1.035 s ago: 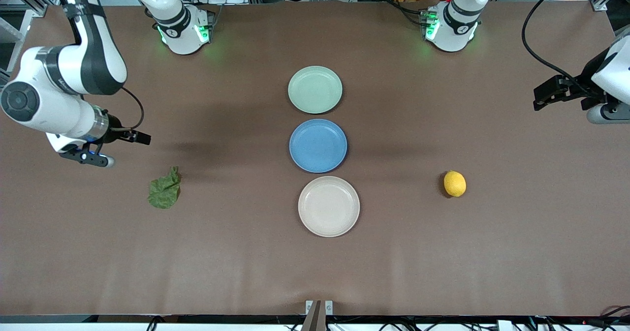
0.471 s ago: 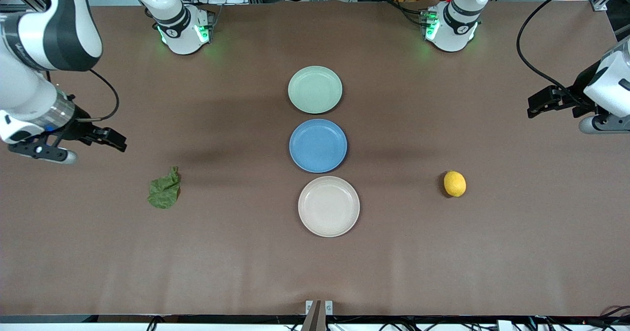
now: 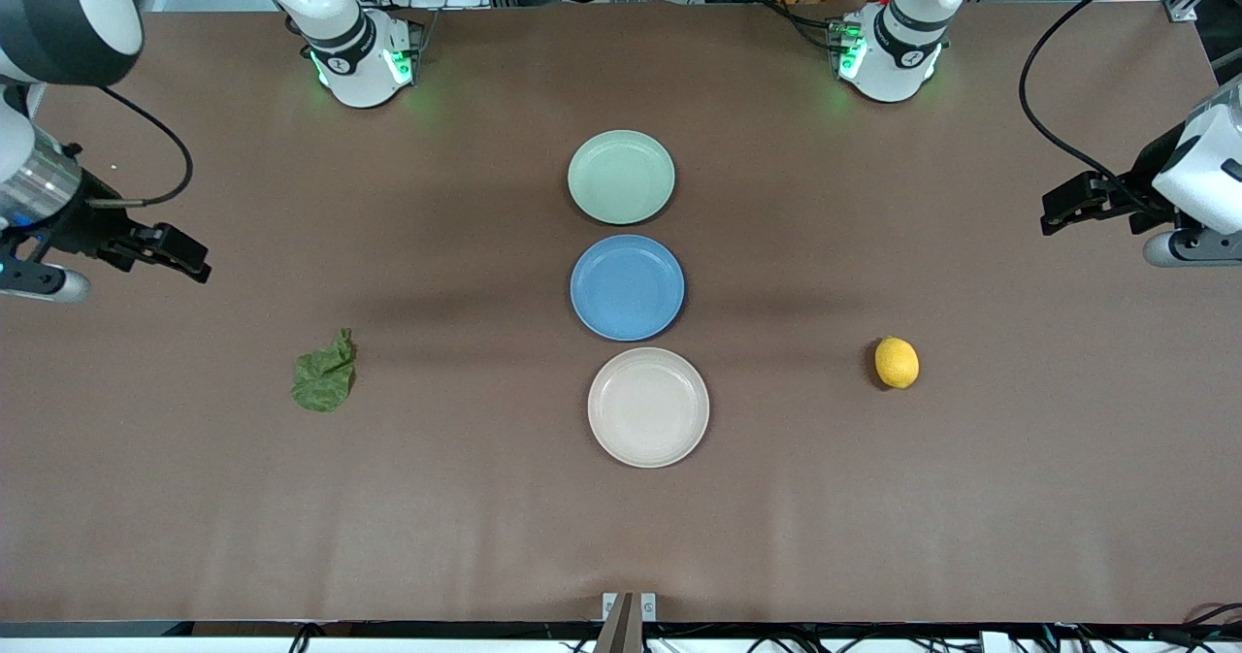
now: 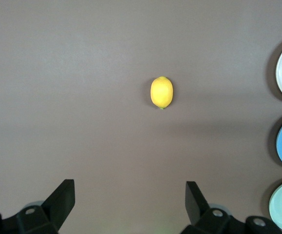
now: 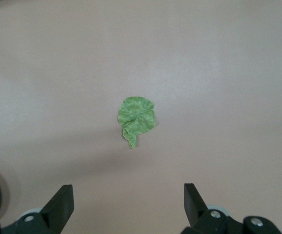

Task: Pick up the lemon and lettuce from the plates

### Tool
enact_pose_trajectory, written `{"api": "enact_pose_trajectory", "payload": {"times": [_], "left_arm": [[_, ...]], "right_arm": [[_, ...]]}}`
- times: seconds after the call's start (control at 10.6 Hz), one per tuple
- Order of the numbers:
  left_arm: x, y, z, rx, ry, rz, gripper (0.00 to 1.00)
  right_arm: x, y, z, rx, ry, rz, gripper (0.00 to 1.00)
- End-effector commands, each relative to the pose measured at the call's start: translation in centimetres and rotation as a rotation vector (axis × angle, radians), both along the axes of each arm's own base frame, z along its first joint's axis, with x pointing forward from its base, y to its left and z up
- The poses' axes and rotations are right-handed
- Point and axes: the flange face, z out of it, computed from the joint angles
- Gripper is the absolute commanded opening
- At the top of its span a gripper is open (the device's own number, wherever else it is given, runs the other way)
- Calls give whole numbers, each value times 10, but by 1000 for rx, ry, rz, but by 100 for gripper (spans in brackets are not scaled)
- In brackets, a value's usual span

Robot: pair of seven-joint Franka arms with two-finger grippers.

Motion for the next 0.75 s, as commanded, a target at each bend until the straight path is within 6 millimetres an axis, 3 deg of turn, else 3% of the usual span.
{"api": "enact_pose_trajectory", "payload": {"times": [0.0, 0.28, 0.66], "left_arm": [[0, 5, -2, -23, -7, -5, 100], [3, -2, -9, -27, 6, -13, 100], [5, -1, -8, -26, -8, -7, 100]], "right_arm": [[-1, 0, 40, 0, -18, 35, 100], [-4, 2, 58, 7, -24, 37, 100], [-4, 5, 61, 36, -27, 36, 100]]}}
